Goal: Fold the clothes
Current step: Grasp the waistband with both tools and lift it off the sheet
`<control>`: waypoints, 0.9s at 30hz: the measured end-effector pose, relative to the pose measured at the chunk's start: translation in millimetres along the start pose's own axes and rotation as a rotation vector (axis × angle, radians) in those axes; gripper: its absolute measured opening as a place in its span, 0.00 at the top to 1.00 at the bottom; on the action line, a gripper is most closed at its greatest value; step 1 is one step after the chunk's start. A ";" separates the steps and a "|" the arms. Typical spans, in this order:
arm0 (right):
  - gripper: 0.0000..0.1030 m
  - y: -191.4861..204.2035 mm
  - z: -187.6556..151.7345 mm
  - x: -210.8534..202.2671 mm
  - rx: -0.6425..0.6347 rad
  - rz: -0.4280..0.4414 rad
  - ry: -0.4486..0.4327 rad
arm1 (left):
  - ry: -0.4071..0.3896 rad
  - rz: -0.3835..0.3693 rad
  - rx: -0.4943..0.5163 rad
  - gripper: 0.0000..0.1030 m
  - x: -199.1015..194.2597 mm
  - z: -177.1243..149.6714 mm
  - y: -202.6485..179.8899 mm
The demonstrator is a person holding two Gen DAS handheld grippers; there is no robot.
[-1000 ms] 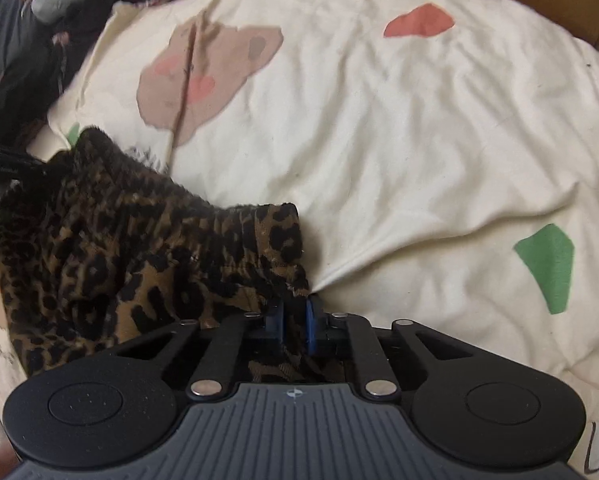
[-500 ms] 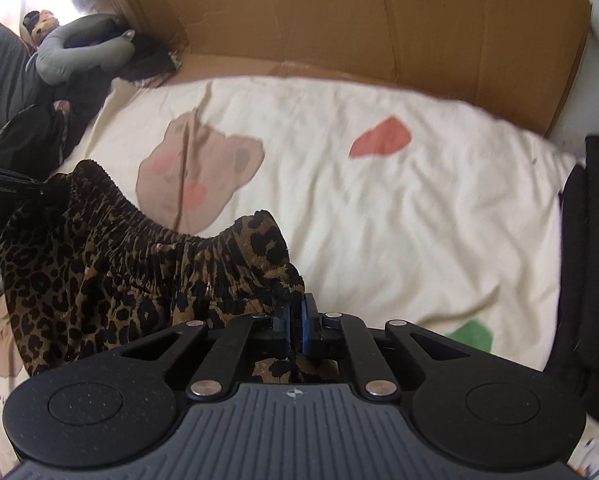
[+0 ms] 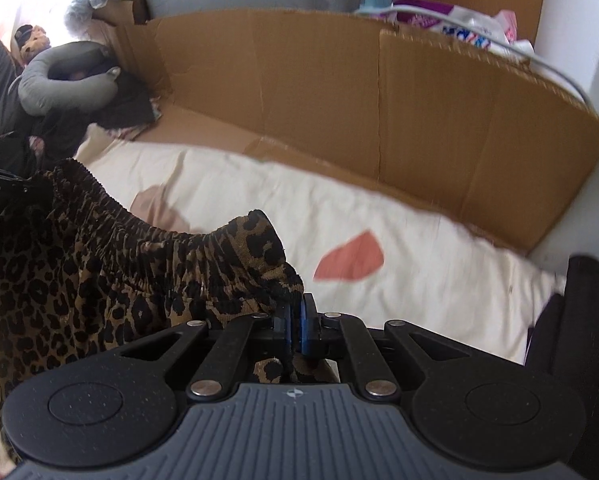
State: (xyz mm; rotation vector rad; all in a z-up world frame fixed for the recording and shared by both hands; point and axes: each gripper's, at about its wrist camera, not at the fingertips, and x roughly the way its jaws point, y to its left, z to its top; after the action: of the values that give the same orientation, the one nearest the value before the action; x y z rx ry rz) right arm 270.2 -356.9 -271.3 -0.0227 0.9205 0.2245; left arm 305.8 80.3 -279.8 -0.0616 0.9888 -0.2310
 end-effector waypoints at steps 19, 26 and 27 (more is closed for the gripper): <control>0.98 -10.5 46.5 59.5 0.002 -0.064 -0.005 | -0.032 0.050 -0.059 0.98 45.1 45.9 13.6; 0.98 -13.3 51.2 77.2 0.009 -0.088 0.000 | 0.003 0.067 -0.087 0.97 71.8 49.1 15.5; 0.97 -13.1 51.6 80.9 0.000 -0.097 0.005 | 0.023 0.070 -0.087 0.93 77.1 47.5 15.0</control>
State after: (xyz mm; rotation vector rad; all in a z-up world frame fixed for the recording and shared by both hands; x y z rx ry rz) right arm 360.7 -348.9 -305.0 -0.0677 0.9217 0.1344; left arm 388.5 75.4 -319.2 -0.1038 1.0216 -0.1251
